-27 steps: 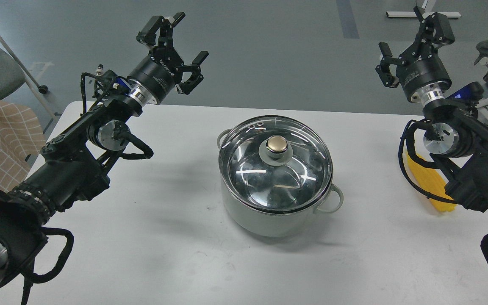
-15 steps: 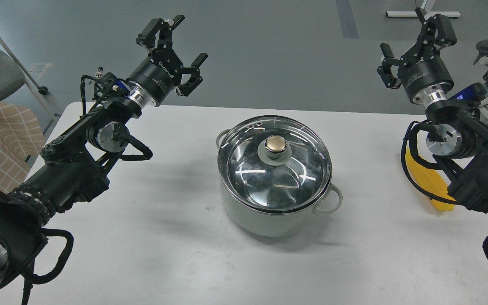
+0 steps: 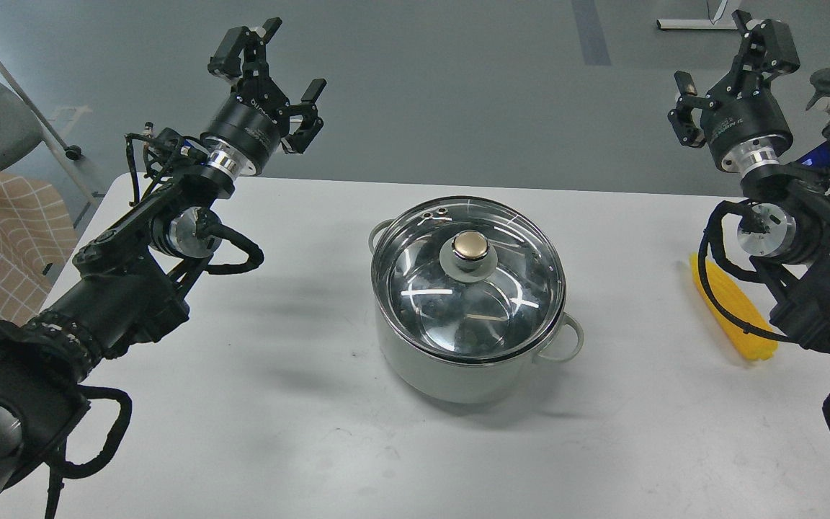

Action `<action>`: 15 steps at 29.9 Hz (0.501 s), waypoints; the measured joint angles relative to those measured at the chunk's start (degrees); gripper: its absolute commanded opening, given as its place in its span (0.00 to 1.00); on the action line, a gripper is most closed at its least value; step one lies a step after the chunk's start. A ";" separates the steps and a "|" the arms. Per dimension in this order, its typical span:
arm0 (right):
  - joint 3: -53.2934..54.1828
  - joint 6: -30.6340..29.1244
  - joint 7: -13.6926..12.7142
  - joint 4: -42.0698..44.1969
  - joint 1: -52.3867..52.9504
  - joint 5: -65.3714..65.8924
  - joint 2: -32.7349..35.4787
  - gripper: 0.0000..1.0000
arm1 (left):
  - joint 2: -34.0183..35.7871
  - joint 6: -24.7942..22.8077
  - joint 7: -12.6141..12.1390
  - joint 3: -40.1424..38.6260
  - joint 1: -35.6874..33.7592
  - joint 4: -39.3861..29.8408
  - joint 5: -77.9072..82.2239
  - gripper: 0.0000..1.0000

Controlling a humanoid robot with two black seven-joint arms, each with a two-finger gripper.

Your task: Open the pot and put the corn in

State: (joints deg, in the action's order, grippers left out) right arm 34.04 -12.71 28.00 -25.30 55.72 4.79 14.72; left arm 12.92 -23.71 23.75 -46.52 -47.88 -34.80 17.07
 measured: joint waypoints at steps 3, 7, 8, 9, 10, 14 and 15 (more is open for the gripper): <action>0.04 0.25 0.00 0.87 0.05 -0.05 -0.12 1.00 | -0.14 0.18 0.44 0.04 0.00 0.00 -0.01 0.98; -0.08 0.52 0.00 1.32 0.17 -0.12 -0.52 1.00 | -0.31 0.64 0.65 0.26 0.00 -0.48 0.08 0.98; -0.17 0.44 0.00 1.29 0.17 -0.13 -0.76 1.00 | -0.43 0.88 0.65 0.27 0.00 -0.57 0.11 0.98; -0.21 0.33 0.00 1.21 0.17 -0.13 -0.93 1.00 | -0.57 1.04 0.67 0.28 0.00 -0.61 0.13 0.98; -0.25 0.20 0.00 1.14 0.18 -0.12 -1.06 1.00 | -0.69 1.16 0.68 0.28 0.00 -0.66 0.14 0.98; -0.29 -0.03 0.00 0.90 0.22 -0.13 -1.31 1.00 | -0.84 1.31 0.76 0.25 -0.02 -1.05 0.15 0.98; -0.29 -0.07 0.00 0.88 0.23 -0.13 -1.38 1.00 | -0.84 1.37 0.76 0.25 -0.06 -1.43 0.15 0.98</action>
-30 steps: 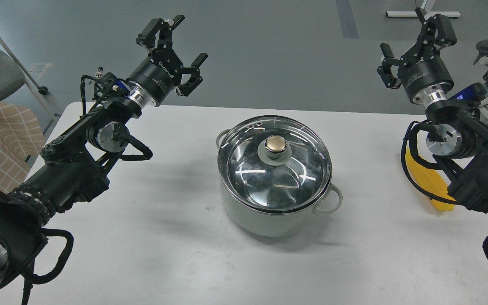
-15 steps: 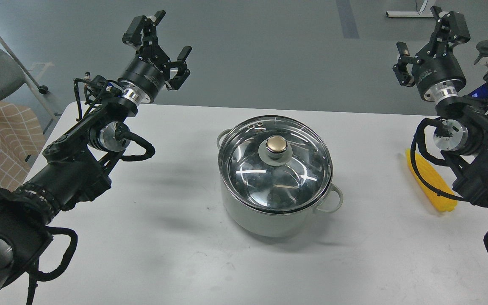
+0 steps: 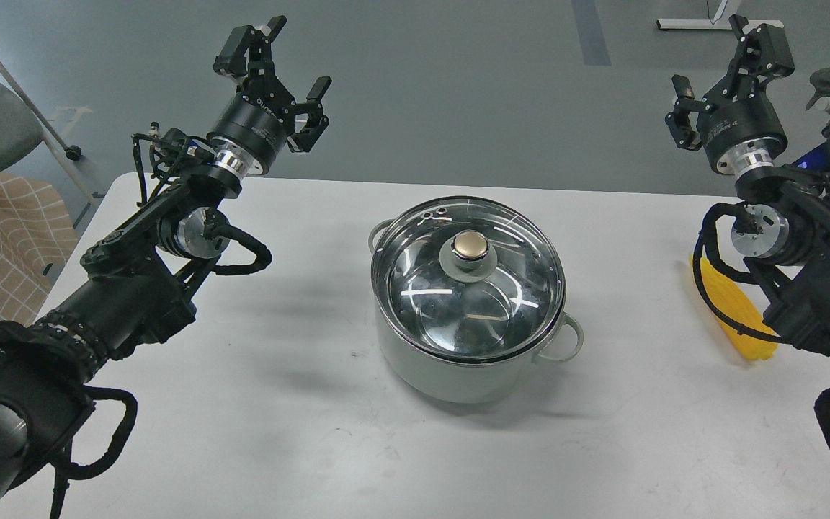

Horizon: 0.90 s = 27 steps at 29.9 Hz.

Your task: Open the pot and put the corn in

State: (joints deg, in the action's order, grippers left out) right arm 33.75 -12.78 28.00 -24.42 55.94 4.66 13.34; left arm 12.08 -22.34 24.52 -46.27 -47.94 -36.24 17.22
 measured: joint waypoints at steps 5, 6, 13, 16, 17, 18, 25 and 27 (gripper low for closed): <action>-0.15 -0.19 0.00 0.02 0.05 0.22 -0.54 1.00 | 0.57 0.10 0.01 -0.21 -0.03 -1.06 0.00 0.98; -0.21 -0.20 0.00 0.04 0.07 0.24 -0.60 1.00 | 0.67 0.10 0.01 -0.29 -0.03 -1.20 0.00 0.98; -0.27 -0.23 0.00 0.08 0.15 0.18 -0.71 1.00 | 0.82 0.04 0.25 -1.56 0.33 -2.32 -0.07 0.98; -0.24 -0.55 0.00 0.03 0.15 0.17 -0.78 1.00 | 0.86 0.04 0.42 -1.93 0.39 -2.75 -0.08 0.98; -0.23 -0.76 0.00 0.00 0.17 0.17 -0.83 1.00 | 0.86 0.04 0.43 -1.95 0.43 -2.90 -0.08 0.98; -0.21 -0.95 0.00 0.00 0.29 0.17 -0.88 1.00 | 0.86 0.04 0.43 -1.96 0.45 -3.00 -0.08 0.98; -0.18 -1.19 0.00 0.05 0.99 0.17 -1.11 1.00 | 0.70 0.17 0.43 -1.92 0.51 -3.47 -0.08 0.98; -0.18 -1.19 0.00 0.07 1.00 0.17 -1.11 1.00 | 0.60 0.18 0.43 -1.90 0.52 -3.48 -0.08 0.98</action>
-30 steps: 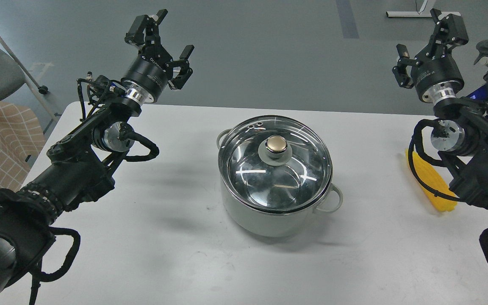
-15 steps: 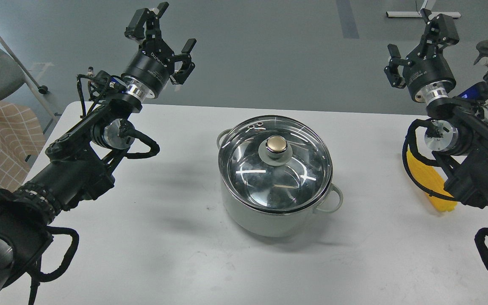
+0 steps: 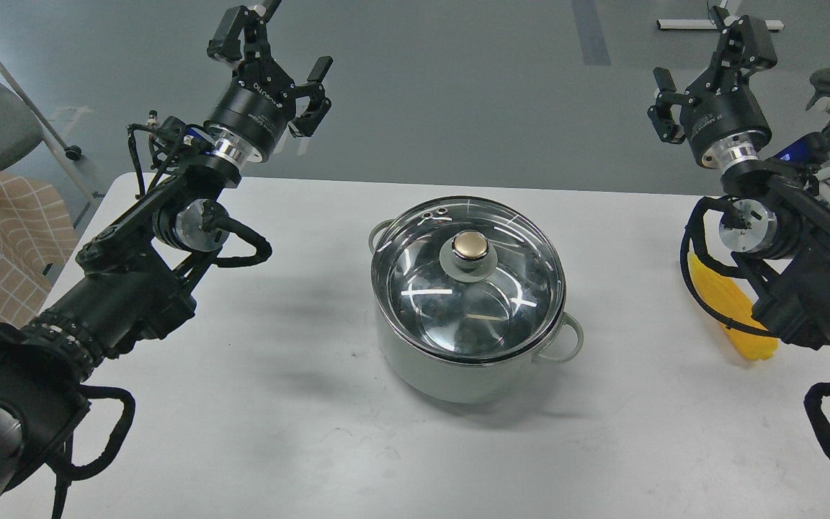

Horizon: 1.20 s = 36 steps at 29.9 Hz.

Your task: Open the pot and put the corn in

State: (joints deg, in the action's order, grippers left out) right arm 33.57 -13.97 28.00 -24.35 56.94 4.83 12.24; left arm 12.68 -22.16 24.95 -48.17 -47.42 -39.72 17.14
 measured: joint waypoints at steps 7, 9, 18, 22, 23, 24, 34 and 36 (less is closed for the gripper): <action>0.00 -0.07 0.00 -0.08 0.01 0.00 0.15 1.00 | -0.10 0.10 0.00 0.00 0.04 -0.09 0.04 0.98; 0.00 -0.08 0.00 -0.08 0.01 0.00 0.15 1.00 | -0.08 0.09 0.00 0.00 0.04 -0.11 0.05 0.98; 0.00 -0.09 0.00 -0.17 0.02 -0.06 0.20 1.00 | 0.11 0.06 0.00 0.20 0.04 -0.91 0.09 0.98; 0.00 -0.09 0.00 -0.30 0.02 -0.08 0.34 1.00 | 0.08 0.08 0.00 0.26 0.11 -1.29 0.09 0.98; 0.00 -0.09 0.00 -0.41 0.02 -0.08 0.37 1.00 | 0.07 0.06 0.00 0.27 0.13 -1.34 0.09 0.98; 0.00 -0.09 0.00 -0.46 0.01 -0.08 0.39 1.00 | 0.07 0.01 0.00 0.27 0.13 -1.38 0.09 0.98; 0.00 -0.09 0.00 -0.61 0.01 -0.06 0.51 1.00 | 0.23 -0.01 -0.07 0.37 0.17 -2.31 0.09 0.98; 0.00 -0.09 0.00 -0.62 0.01 -0.06 0.51 1.00 | 0.24 0.00 -0.07 0.43 0.21 -2.43 0.09 0.98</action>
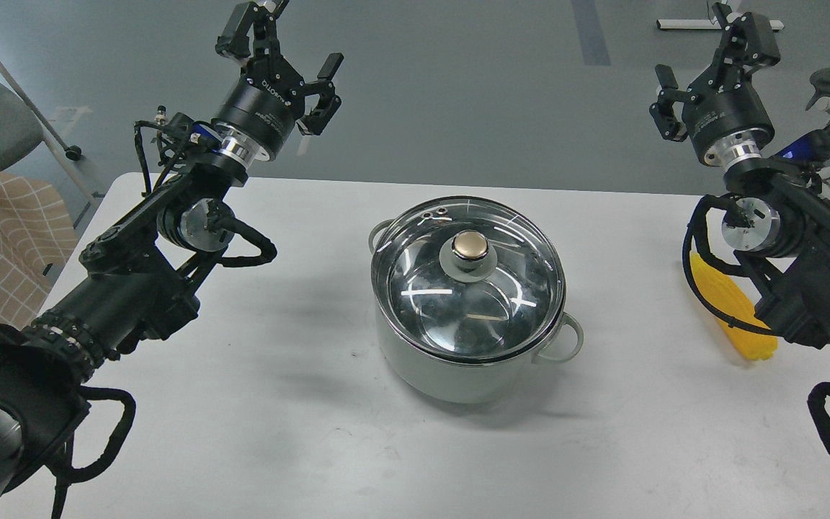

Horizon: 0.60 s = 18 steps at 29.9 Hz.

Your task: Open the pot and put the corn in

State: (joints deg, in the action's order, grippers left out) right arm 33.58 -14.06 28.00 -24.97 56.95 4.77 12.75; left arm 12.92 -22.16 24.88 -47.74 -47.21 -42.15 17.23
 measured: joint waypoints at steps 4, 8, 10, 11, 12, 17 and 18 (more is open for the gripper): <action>0.00 0.00 0.00 0.00 -0.07 0.00 0.10 1.00 | 0.28 0.01 0.00 0.09 0.00 -0.13 0.39 0.98; 0.00 0.00 0.00 -0.08 -0.09 0.05 0.53 1.00 | 2.19 0.02 0.00 0.50 -0.02 -1.32 2.86 0.98; 0.00 0.05 0.00 -0.45 -0.10 0.06 1.07 1.00 | 4.06 0.02 0.01 0.51 -0.63 -3.51 6.88 0.98; 0.00 0.20 0.00 -0.92 -0.13 0.06 1.47 1.00 | 5.16 0.02 0.02 0.49 -0.89 -4.92 9.52 0.98; 0.00 0.38 0.00 -1.50 -0.15 0.06 1.98 1.00 | 6.46 0.02 0.05 0.44 -1.16 -6.70 12.54 0.98; 0.00 0.64 0.00 -3.43 -0.64 0.10 4.05 1.00 | 12.13 1.54 0.09 0.07 -1.62 -17.31 26.96 0.98; 0.00 0.66 0.00 -3.71 -0.79 0.13 4.42 1.00 | 13.01 2.18 0.09 0.00 -1.69 -19.30 29.78 0.98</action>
State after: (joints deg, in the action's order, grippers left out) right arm 33.57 -13.40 28.00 -28.67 56.16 4.90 17.17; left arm 25.93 -19.98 24.96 -47.74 -48.90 -61.46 47.01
